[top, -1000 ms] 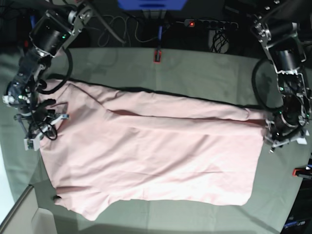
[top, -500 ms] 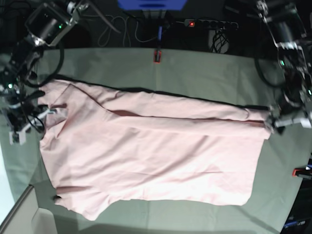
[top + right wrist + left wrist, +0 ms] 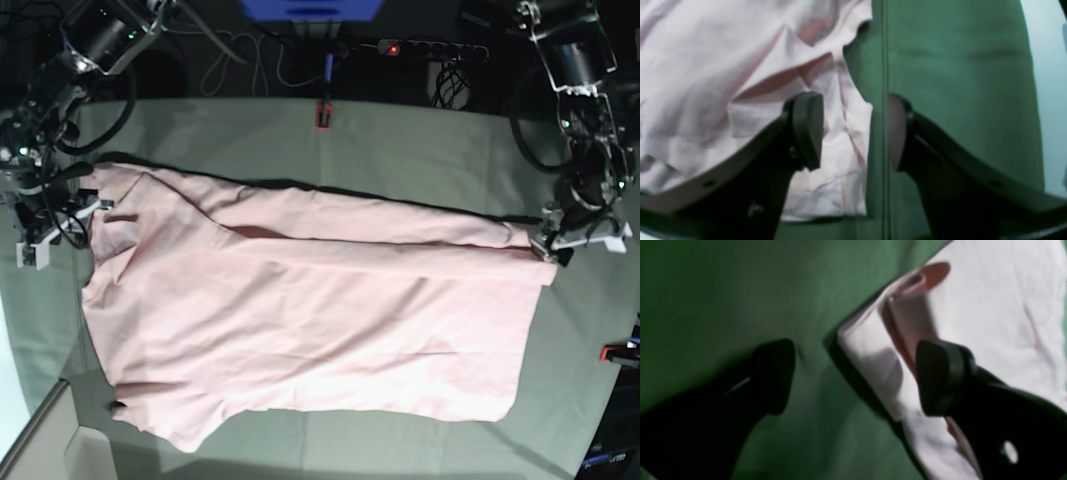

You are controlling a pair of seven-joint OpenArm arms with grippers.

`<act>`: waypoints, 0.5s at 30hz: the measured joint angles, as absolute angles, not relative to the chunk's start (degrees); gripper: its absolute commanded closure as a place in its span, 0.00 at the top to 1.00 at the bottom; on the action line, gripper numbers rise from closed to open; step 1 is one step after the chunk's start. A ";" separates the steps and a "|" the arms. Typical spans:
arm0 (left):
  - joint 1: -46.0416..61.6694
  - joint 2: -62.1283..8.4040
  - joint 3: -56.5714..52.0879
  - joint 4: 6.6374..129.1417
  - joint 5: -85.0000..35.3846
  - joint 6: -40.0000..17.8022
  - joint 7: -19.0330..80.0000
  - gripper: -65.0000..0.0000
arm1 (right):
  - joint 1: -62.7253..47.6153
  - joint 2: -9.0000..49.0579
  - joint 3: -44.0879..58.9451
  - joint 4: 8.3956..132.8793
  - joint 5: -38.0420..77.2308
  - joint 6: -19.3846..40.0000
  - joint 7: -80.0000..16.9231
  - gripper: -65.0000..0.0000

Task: Layout the t-shirt on the table in an organized manner, then fold the t-shirt properly
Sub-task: 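Fold the grasped shirt edge over toward the shirt's middle with both grippers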

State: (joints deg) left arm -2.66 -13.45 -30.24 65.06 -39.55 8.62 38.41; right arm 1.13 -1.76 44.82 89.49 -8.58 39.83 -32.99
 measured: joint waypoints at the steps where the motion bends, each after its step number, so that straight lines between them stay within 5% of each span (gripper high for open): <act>1: -3.25 -13.41 -30.24 64.45 -38.41 8.62 38.35 0.68 | 0.78 -1.76 44.82 89.49 -8.58 39.81 -32.97 0.47; 15: -5.85 -12.78 -30.26 61.93 -36.91 8.84 39.55 0.00 | -0.54 -1.69 48.60 89.62 -8.60 39.81 -32.99 0.47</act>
State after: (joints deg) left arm -5.85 -12.78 -30.26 61.93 -36.91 8.84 39.55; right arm -0.54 -1.69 48.60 89.62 -8.60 39.81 -32.99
